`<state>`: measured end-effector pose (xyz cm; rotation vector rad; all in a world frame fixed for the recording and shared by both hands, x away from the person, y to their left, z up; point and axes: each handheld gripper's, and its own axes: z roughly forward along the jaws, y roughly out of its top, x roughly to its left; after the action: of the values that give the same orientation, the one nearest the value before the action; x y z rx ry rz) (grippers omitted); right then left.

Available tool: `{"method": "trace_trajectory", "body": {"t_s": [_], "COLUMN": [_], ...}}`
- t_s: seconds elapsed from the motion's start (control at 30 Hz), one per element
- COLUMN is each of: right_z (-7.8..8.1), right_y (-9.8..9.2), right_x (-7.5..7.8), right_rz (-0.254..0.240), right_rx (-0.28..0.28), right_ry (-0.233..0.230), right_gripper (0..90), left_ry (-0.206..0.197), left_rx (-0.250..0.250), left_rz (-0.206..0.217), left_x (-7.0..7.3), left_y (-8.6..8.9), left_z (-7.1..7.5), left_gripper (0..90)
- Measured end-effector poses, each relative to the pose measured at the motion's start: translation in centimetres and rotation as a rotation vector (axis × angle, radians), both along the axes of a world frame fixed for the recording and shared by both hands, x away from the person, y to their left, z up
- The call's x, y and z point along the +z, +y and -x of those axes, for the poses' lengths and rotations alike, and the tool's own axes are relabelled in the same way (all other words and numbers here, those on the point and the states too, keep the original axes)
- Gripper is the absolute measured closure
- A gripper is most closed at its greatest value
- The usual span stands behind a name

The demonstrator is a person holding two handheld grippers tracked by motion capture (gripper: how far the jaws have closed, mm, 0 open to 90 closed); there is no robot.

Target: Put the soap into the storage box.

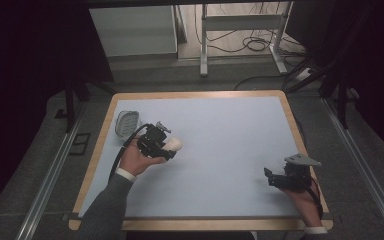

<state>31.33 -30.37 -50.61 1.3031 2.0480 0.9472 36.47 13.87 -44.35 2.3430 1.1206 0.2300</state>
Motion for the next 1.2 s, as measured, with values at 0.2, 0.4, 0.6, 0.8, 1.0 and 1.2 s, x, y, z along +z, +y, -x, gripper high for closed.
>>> {"method": "trace_trajectory", "body": {"t_s": [0.2, 0.4, 0.6, 0.8, 1.0, 1.2], "right_z": [0.0, 0.0, 0.0, 0.0, 0.1, 0.1], "right_y": [0.0, 0.0, 0.0, 0.0, 0.1, 0.2], "right_x": [0.0, 0.0, 0.0, 0.0, 0.0, 0.0], "right_rz": [-0.003, -0.001, -0.002, -0.001, -0.003, -0.001], "right_rx": [-0.003, 0.000, 0.000, 0.003, 0.008, 0.012], "right_ry": [0.001, 0.002, 0.001, 0.002, 0.002, 0.000], "right_gripper": [8.7, 8.7, 8.7, 8.7, 8.7, 8.7], "left_ry": [-0.005, -0.016, -0.016, -0.016, 0.004, 0.002], "left_rx": [0.026, 0.049, 0.071, 0.102, 0.128, 0.164], "left_rz": [0.002, 0.005, 0.004, -0.006, -0.024, -0.022], "left_x": [0.3, 0.8, 1.1, 1.2, 1.2, 1.3], "left_y": [0.9, 1.9, 2.8, 3.9, 4.9, 6.0], "left_z": [-0.3, -0.6, -1.0, -1.6, -2.2, -3.0], "left_gripper": [49.4, 49.4, 49.4, 49.4, 49.4, 49.4]}}
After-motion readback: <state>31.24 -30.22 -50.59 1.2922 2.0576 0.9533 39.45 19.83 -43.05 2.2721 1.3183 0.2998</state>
